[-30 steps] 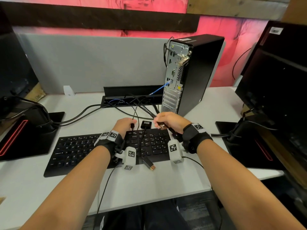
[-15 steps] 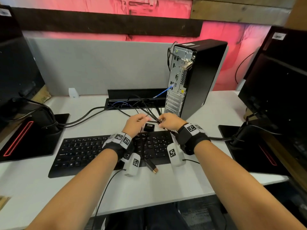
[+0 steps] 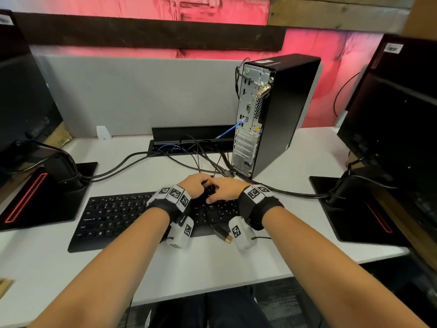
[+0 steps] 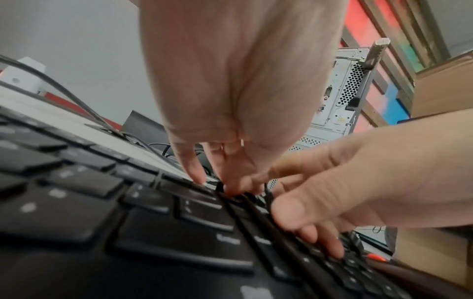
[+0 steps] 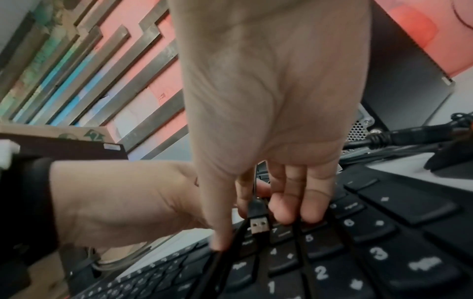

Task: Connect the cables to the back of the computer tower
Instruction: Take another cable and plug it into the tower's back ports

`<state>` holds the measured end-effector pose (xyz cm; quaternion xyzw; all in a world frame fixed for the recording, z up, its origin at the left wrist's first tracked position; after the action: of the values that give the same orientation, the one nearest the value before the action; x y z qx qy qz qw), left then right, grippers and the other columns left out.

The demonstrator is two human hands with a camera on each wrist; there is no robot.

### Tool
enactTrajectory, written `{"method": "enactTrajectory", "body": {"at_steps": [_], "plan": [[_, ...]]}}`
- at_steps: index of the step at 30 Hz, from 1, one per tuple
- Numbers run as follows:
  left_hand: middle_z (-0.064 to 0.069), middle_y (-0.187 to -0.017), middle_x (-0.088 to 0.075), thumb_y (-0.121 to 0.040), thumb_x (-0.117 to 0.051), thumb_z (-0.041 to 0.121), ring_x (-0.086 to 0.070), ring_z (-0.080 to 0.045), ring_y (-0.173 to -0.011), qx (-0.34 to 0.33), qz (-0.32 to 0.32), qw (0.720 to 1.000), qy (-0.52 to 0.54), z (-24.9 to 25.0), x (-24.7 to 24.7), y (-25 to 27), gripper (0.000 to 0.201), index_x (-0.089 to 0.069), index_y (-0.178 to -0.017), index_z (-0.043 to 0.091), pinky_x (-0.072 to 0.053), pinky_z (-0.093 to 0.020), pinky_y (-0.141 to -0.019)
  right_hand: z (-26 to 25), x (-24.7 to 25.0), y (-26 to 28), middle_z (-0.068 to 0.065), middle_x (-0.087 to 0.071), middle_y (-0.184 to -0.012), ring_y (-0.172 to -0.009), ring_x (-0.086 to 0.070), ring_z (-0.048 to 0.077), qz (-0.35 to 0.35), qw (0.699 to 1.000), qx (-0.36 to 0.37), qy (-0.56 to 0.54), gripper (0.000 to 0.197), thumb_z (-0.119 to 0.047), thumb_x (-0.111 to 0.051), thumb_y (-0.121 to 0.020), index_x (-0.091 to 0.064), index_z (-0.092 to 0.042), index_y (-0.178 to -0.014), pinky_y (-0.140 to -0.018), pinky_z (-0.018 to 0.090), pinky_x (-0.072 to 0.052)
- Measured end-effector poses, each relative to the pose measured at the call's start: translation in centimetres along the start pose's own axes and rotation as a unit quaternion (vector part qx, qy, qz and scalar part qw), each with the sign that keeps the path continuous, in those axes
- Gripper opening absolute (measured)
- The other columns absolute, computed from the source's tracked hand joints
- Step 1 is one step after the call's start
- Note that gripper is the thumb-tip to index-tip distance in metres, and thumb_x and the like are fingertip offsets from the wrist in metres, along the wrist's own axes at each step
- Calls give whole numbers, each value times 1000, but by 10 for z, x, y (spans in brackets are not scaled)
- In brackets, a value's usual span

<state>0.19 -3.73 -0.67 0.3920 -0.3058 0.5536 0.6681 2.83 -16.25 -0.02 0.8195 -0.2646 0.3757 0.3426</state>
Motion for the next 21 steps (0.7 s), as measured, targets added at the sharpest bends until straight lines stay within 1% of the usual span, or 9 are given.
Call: {"method": "enactTrajectory", "body": {"at_steps": [3, 5, 7, 9, 11, 14, 16, 18, 21], "plan": [[-11, -108, -56, -80, -50, -6, -56, -27, -103, -5, -7, 1000, -26, -3, -3, -2, 25, -53, -101, 9, -46, -36, -90, -1, -5, -3, -3, -52, -134, -121, -50, 18, -11, 999, -20, 24, 80, -56, -73, -72, -42, -25, -139, -103, 30, -38], [-9, -112, -54, -82, -48, -6, -54, -28, -110, -7, -22, 999, -24, -8, -7, -3, 28, -51, -105, 9, -46, -39, -96, -4, -8, -2, -2, -47, -140, -127, -48, 19, -28, 999, -31, 27, 94, -60, -77, -63, -38, -25, -141, -109, 36, -37], [-10, -134, -48, -84, -47, -7, -46, -26, -126, -15, -31, 999, -18, -10, -8, -4, 31, -51, -112, 7, -38, -37, -107, -6, -9, 1, 1, -47, -137, -122, -50, 22, -27, 997, -35, 56, 96, -54, -79, -61, -36, -25, -141, -105, 40, -42], [-8, -152, -30, -85, -49, -7, -34, -25, -138, -24, -30, 999, -29, -10, -9, -4, 16, -51, -93, 8, -29, -35, -114, -7, -8, 5, 3, -49, -125, -110, -54, 22, -21, 997, -33, 67, 84, -35, -76, -71, -33, -23, -142, -94, 38, -49], [-8, -154, -27, -84, -53, -4, -33, -25, -138, -25, -19, 999, -23, -14, -9, -5, 27, -40, -71, 15, -29, -35, -113, -9, -8, 9, 3, -50, -108, -96, -54, 21, -11, 997, -27, 69, 74, -17, -69, -77, -34, -22, -142, -79, 33, -49], [-8, -145, -38, -81, -58, 1, -41, -27, -130, -29, 0, 999, -14, -14, -12, -8, 38, -33, -63, 22, -35, -39, -108, -8, -7, 10, 2, -49, -101, -91, -53, 19, 13, 997, -19, 74, 67, -10, -65, -79, -38, -22, -139, -75, 30, -45], [-12, -127, -48, -81, -62, 5, -50, -31, -118, -30, 8, 999, -20, -12, -14, -9, 33, -37, -66, 21, -41, -41, -101, -5, -6, 10, 2, -48, -101, -91, -53, 20, 21, 997, -21, 65, 63, -11, -65, -79, -42, -24, -137, -76, 30, -46], [-11, -120, -51, -81, -67, 13, -53, -30, -112, -20, 12, 999, -25, -10, -14, -7, 16, -51, -83, 14, -43, -41, -99, -5, -4, 12, 1, -47, -101, -90, -52, 19, 27, 998, -17, 55, 56, -11, -65, -81, -46, -22, -132, -75, 29, -43], [-11, -121, -53, -81, -69, 15, -53, -27, -111, -24, 25, 999, -28, -13, -16, -7, 30, -58, -107, 4, -43, -39, -100, -3, -3, 13, 1, -51, -94, -85, -54, 20, 46, 998, -14, 27, 42, -8, -61, -83, -50, -16, -122, -70, 28, -43]]}}
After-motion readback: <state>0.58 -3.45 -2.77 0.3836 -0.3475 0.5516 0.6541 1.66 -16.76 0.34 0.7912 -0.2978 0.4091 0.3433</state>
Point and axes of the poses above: each hand's wrist, its own y-axis away from the middle knuckle, its own x-axis out of the back of the hand, z = x × y, the point moved 2 cm from there along -y, towards the middle knuckle
